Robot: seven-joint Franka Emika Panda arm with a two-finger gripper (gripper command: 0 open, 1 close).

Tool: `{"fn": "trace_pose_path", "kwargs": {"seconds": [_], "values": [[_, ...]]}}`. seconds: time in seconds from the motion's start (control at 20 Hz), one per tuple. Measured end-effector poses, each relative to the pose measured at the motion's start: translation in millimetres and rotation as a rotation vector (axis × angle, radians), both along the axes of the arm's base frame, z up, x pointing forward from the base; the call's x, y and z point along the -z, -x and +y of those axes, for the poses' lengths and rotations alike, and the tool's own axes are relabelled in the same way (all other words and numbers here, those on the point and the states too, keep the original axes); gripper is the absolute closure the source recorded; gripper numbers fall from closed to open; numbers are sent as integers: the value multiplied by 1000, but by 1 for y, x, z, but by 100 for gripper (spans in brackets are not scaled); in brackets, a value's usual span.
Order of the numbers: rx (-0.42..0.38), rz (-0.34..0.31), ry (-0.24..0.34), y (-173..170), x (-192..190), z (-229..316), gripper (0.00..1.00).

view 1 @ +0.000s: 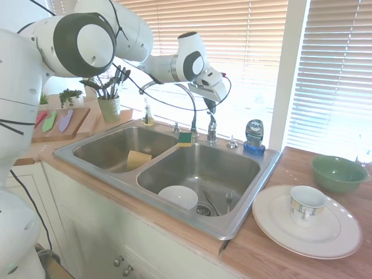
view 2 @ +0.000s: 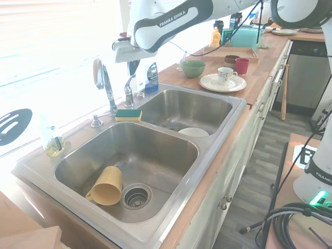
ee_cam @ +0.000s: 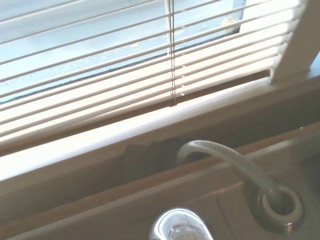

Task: Turn off the faucet

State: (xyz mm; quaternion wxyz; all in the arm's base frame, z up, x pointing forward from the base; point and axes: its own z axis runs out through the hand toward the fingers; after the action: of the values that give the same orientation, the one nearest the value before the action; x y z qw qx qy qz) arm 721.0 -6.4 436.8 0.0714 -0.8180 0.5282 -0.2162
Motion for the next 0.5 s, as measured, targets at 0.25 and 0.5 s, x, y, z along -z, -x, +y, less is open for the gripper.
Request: {"fn": "trace_pose_path", "kwargs": {"seconds": [0.25,0.5], "values": [[-12,27,-5,16,9,3,100],[-18,28,-9,31,12,3,100]]}}
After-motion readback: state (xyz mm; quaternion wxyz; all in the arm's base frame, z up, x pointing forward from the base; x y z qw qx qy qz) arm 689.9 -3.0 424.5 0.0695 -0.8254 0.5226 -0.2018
